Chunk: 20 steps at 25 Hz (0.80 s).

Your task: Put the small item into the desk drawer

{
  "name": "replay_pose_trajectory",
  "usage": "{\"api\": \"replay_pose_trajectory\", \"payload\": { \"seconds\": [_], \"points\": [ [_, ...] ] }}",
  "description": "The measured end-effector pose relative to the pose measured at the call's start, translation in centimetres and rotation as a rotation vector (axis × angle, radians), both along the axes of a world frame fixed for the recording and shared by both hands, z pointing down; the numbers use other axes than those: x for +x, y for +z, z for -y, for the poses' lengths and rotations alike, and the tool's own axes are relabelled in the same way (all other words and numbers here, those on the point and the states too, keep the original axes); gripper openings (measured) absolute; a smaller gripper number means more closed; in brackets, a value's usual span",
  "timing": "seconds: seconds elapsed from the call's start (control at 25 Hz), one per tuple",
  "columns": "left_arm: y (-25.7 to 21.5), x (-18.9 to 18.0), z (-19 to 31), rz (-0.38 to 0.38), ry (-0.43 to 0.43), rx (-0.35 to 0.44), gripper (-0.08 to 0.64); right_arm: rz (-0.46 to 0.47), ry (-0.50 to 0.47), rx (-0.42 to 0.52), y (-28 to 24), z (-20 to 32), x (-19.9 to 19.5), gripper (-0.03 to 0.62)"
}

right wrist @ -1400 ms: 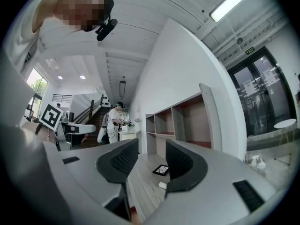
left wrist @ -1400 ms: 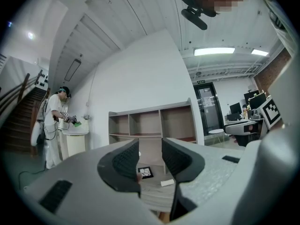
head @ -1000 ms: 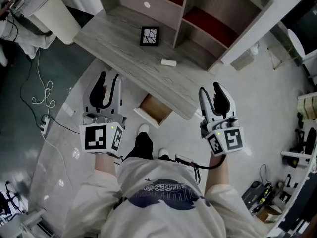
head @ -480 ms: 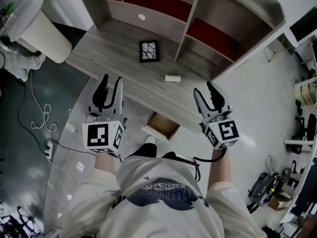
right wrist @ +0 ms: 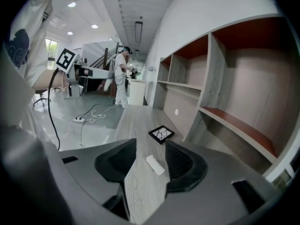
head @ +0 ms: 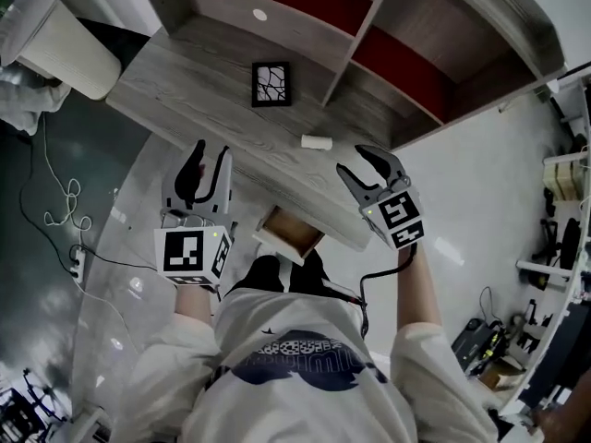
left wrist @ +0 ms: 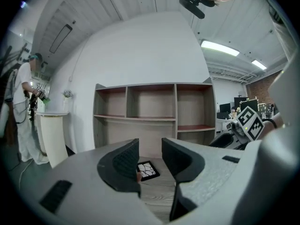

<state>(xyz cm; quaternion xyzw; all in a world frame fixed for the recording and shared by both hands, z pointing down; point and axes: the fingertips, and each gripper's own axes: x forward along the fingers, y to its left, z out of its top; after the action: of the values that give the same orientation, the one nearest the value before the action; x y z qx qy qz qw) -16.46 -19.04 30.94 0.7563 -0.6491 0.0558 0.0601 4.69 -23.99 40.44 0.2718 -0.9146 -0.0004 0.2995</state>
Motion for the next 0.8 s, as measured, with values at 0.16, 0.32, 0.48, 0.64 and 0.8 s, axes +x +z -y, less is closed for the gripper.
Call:
{"api": "replay_pose_trajectory", "payload": {
  "seconds": [0.16,0.32,0.48,0.64,0.8],
  "points": [
    [1.2,1.1,-0.1,0.010,-0.035,-0.035,0.135,-0.106,-0.134,-0.051,3.7,1.2,-1.0,0.198],
    [3.0,2.1,0.0,0.009,-0.060,-0.076,0.135,-0.210,-0.242,-0.093,7.7,3.2,-2.0,0.201],
    [4.7,3.0,0.5,0.012,-0.069,-0.107,0.135,-0.318,-0.343,-0.138,12.0,4.8,-3.0,0.202],
    [6.0,3.3,1.0,0.014,-0.084,-0.125,0.135,-0.446,-0.452,-0.175,16.1,5.5,-3.8,0.201],
    [7.1,2.9,1.3,0.014,-0.098,-0.139,0.135,-0.569,-0.531,-0.166,19.5,6.5,-4.3,0.201]
  ]
}}
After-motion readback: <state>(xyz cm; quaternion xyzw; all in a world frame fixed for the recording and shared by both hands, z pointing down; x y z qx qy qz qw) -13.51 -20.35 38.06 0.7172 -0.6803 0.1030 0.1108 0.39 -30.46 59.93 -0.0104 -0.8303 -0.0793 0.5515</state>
